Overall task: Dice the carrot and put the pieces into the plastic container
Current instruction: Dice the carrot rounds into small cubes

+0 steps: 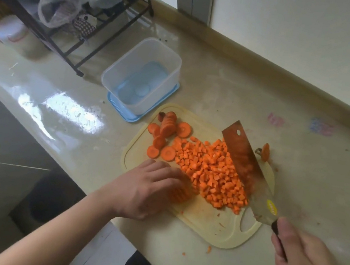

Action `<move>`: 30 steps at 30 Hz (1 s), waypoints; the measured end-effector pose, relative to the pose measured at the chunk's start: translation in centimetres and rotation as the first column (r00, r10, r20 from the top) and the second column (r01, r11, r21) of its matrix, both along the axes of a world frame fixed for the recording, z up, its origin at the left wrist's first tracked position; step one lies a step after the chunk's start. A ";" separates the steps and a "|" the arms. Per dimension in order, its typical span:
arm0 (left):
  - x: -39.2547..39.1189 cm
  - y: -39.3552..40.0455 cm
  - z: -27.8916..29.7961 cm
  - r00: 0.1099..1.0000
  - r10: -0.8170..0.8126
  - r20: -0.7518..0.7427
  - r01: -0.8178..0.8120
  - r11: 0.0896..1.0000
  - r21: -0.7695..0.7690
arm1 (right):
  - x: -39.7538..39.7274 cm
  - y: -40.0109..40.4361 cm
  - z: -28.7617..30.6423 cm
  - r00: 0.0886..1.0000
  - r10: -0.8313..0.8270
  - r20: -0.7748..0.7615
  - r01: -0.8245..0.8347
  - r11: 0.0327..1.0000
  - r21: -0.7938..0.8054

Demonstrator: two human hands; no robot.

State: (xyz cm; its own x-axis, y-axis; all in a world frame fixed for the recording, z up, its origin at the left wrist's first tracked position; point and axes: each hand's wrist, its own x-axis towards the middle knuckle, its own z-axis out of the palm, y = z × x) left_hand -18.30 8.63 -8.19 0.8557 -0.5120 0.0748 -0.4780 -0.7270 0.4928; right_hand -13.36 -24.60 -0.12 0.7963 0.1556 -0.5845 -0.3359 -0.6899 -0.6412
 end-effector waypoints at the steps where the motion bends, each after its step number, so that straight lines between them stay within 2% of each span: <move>1: 0.1 -0.3 -0.1 1.000 -0.030 -0.005 0.030 1.000 0.009 | -0.1 0.1 0.0 1.000 0.005 0.002 -0.005 1.000 -0.006; 5: 0.4 -0.8 -0.6 0.996 -0.080 0.026 0.080 0.997 0.015 | -0.3 0.4 0.2 1.000 0.007 -0.012 -0.007 1.000 -0.011; 12: 0.2 -1.4 -0.8 0.997 -0.040 0.065 0.037 0.998 0.042 | -1.0 1.6 0.4 0.996 0.074 -0.046 -0.074 0.997 -0.008; 14: -0.5 -1.6 -1.1 0.995 0.033 0.097 -0.040 0.997 0.067 | -1.4 2.2 0.6 0.991 0.119 -0.066 -0.119 0.993 0.010; 17: -2.1 -2.8 -1.5 0.954 0.260 0.150 -0.266 0.964 0.017 | -1.7 3.4 0.6 0.975 0.215 -0.048 -0.215 0.977 0.007; 19: -3.3 -4.1 -2.0 0.891 0.432 0.138 -0.429 0.902 -0.057 | -1.9 4.2 0.4 0.961 0.277 -0.013 -0.278 0.961 -0.019; 23: -4.9 -6.6 -2.9 0.713 0.696 0.086 -0.673 0.713 -0.197 | -2.2 5.0 -0.8 0.936 0.346 0.058 -0.342 0.937 -0.070; 26: -5.1 -7.7 -2.8 0.647 0.759 0.069 -0.719 0.638 -0.277 | -2.0 5.0 -1.6 0.923 0.373 0.091 -0.366 0.927 -0.086; 30: -4.9 -7.3 -2.9 0.667 0.739 0.097 -0.685 0.659 -0.311 | -1.6 5.0 -1.8 0.920 0.378 0.101 -0.370 0.925 -0.086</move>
